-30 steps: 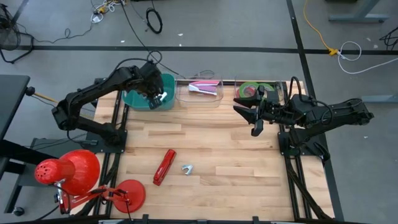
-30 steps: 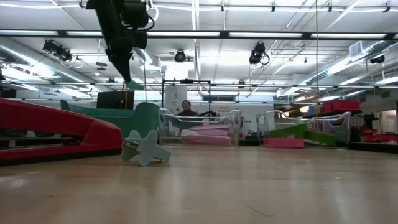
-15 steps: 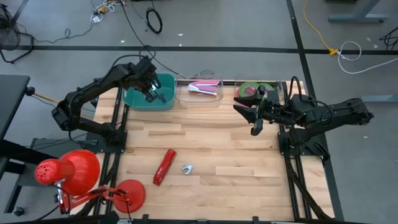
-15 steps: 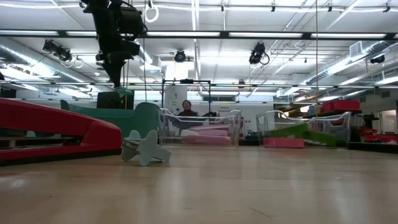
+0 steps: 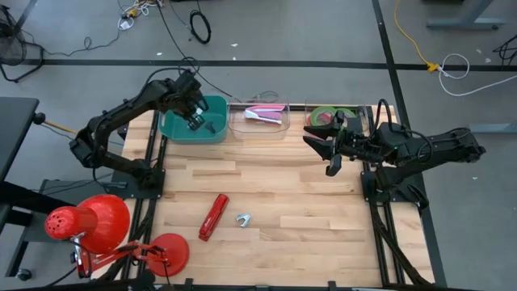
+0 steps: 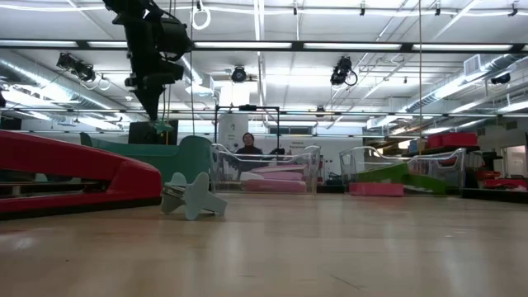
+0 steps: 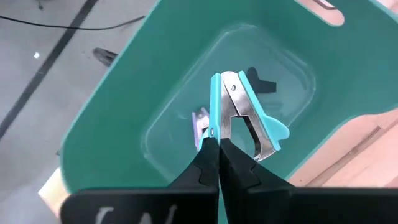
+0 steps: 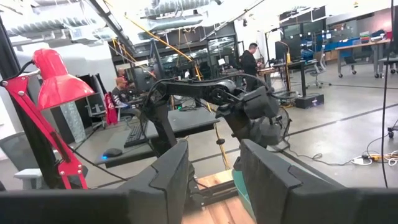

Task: Pick and place Stapler, Stapler remover, tape
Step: Put the sky blue staple remover into the blue bin

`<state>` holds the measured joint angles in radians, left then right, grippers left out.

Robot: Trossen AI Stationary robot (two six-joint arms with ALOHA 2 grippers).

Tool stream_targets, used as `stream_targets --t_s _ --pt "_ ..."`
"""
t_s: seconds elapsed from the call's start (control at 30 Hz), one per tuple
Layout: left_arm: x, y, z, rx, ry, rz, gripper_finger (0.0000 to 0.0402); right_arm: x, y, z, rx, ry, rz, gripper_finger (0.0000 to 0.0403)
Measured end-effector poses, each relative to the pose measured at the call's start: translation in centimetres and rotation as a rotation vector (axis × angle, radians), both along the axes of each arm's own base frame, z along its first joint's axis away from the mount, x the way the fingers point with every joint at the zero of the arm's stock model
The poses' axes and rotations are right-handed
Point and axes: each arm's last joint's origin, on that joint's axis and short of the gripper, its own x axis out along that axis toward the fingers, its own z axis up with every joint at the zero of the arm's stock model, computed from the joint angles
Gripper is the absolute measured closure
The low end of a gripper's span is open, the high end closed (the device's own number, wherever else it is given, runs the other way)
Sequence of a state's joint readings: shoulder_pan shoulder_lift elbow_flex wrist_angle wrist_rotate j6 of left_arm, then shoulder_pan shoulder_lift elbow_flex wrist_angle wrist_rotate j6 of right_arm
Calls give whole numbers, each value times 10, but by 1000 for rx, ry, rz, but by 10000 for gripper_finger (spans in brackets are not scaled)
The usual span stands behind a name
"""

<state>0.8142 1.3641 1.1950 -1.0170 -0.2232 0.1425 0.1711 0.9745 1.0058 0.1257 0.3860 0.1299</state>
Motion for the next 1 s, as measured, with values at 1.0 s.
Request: stream_targets --t_s 1.0 --pt "17 28 -45 -104 132 29 401 0 -1 0 17 -1 -39 257"
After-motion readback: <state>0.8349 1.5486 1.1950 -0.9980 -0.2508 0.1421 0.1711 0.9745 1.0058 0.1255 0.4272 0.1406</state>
